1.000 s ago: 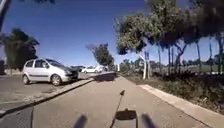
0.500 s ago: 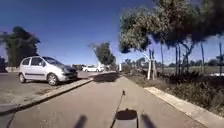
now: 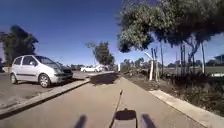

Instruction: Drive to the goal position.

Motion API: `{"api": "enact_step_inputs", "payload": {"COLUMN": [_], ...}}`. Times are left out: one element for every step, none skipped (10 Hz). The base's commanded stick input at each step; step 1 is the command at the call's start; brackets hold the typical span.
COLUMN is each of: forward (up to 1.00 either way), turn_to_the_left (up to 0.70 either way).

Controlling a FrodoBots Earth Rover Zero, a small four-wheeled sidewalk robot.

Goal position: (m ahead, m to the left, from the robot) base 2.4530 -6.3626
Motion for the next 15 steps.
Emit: {"api": "enact_step_inputs", "payload": {"forward": [1.00, 1.00, 1.00, 1.00, 1.00, 1.00, 1.00, 1.00, 1.00, 1.00, 1.00, 1.00, 1.00, 1.00, 1.00], "turn_to_the_left": [0.00, 0.00, 0.00, 0.00, 0.00, 0.00, 0.00, 0.00, 0.00, 0.00, 0.00, 0.00, 0.00, 0.00, 0.00]}}
